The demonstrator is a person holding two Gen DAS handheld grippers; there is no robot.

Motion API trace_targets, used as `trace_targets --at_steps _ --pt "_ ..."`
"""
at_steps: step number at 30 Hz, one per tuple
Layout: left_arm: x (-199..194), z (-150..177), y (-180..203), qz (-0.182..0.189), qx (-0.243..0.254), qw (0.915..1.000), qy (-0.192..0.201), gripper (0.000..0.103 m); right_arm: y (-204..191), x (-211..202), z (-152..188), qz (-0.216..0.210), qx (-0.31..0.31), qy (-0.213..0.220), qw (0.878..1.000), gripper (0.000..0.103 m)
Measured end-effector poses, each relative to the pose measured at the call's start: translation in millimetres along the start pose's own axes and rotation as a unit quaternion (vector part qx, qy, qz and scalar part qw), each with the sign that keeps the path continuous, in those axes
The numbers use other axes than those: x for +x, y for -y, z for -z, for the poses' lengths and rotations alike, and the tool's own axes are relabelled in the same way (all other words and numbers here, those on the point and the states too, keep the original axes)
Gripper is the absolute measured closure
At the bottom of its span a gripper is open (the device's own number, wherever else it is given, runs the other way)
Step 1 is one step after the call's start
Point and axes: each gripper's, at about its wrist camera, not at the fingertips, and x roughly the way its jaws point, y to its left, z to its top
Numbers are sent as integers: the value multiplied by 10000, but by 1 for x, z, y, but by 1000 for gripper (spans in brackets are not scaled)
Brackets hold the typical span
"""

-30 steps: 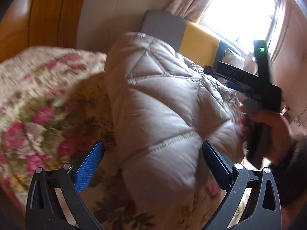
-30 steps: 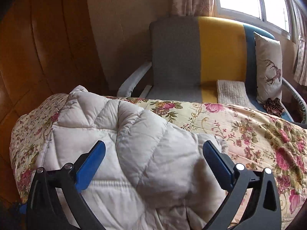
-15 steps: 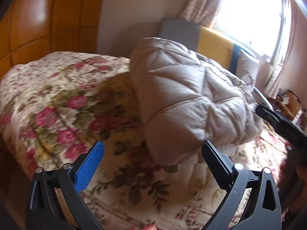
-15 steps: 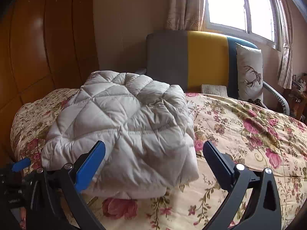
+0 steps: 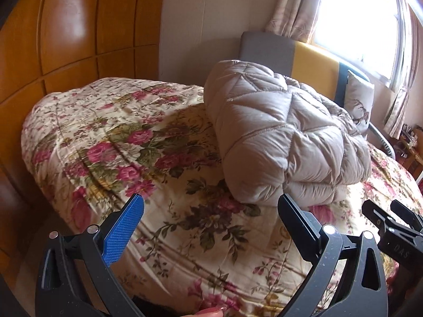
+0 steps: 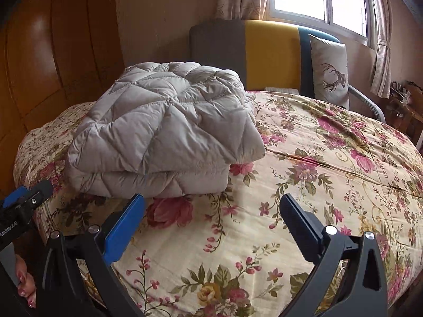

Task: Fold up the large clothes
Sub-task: 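Open both tools and pull them back from the jacket bundle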

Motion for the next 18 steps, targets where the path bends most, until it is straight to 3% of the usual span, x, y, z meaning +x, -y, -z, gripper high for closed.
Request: trace_targets --at_steps 18 --pt "-2 4 0 -128 -12 9999 -51 3 -3 -2 6 -53 -62 -117 9999 2"
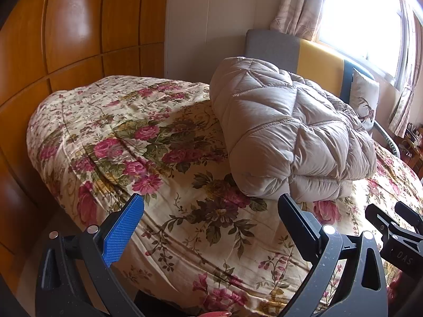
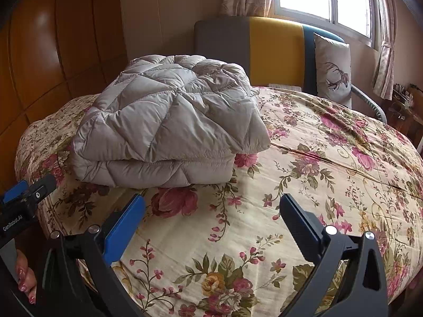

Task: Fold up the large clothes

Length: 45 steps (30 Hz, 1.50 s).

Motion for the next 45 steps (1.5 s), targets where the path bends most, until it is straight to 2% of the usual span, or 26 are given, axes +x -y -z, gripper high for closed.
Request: trace_targets --at_steps 9,32,45 --pt "2 1 3 158 50 9998 -89 3 2 2 0 -10 31 -9 10000 2" --pt "1 2 3 -73 23 10000 -59 3 3 3 1 -36 26 -53 10000 2" --pt "-3 4 4 -67 39 10000 38 3 5 4 2 -63 9 -90 9999 2"
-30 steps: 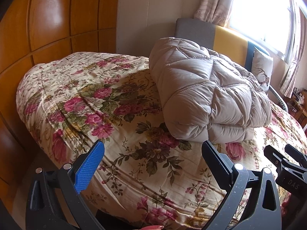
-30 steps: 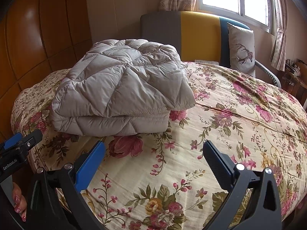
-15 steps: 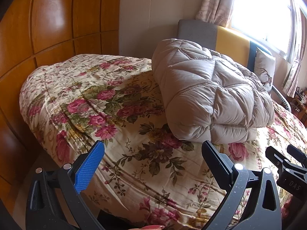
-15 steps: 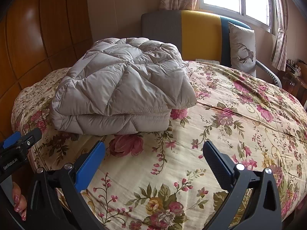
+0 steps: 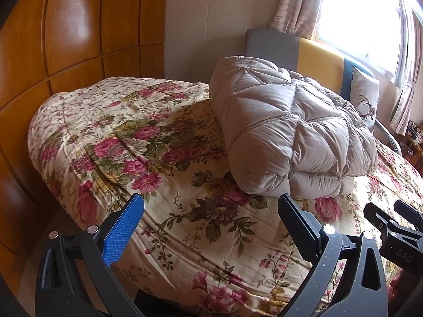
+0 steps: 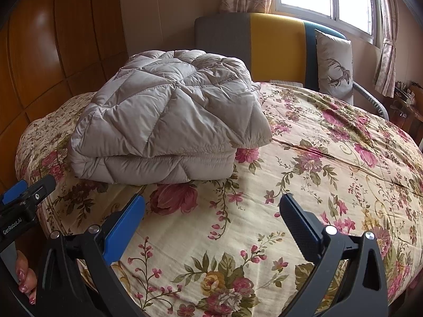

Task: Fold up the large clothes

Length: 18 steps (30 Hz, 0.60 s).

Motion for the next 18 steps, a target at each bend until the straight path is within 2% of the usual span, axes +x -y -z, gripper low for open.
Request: trace_targets --at_steps 10,18 --pt "-3 1 0 66 13 10000 54 3 0 2 0 1 -7 -30 10000 2" --pt "-3 3 -1 -80 -44 9999 82 3 -1 3 1 -11 -4 -56 10000 2"
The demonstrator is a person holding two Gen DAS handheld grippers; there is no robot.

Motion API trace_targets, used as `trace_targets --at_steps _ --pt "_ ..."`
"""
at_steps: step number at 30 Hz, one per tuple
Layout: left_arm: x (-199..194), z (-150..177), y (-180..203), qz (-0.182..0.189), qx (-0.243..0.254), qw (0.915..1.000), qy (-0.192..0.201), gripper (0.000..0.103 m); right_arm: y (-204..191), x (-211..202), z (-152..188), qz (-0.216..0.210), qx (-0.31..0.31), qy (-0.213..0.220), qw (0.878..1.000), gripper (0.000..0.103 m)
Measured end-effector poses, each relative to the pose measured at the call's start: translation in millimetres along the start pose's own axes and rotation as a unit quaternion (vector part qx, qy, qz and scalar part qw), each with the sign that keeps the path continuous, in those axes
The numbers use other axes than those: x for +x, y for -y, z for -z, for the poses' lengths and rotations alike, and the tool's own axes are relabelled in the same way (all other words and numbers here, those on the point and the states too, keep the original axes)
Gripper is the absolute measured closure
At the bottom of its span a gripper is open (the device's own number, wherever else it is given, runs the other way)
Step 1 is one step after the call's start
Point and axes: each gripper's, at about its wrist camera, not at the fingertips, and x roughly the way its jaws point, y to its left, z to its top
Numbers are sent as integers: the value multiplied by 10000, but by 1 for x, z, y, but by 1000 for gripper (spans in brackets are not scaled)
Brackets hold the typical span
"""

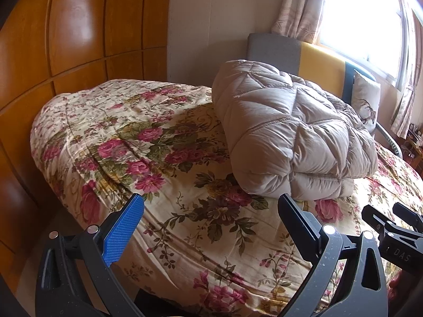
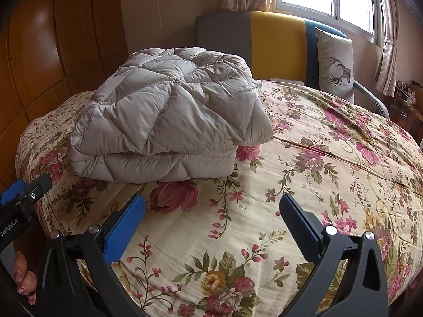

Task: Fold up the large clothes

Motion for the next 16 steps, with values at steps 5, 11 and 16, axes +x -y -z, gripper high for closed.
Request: trace_targets --at_steps 5,11,16 --pt "0 2 2 18 72 10000 -4 3 0 2 0 -22 36 -46 10000 2" --pt "8 4 6 111 140 9994 -303 3 3 5 0 -10 61 -82 9999 2" --pt "20 4 3 -4 69 9983 -583 3 32 17 -9 37 352 -254 9991 2"
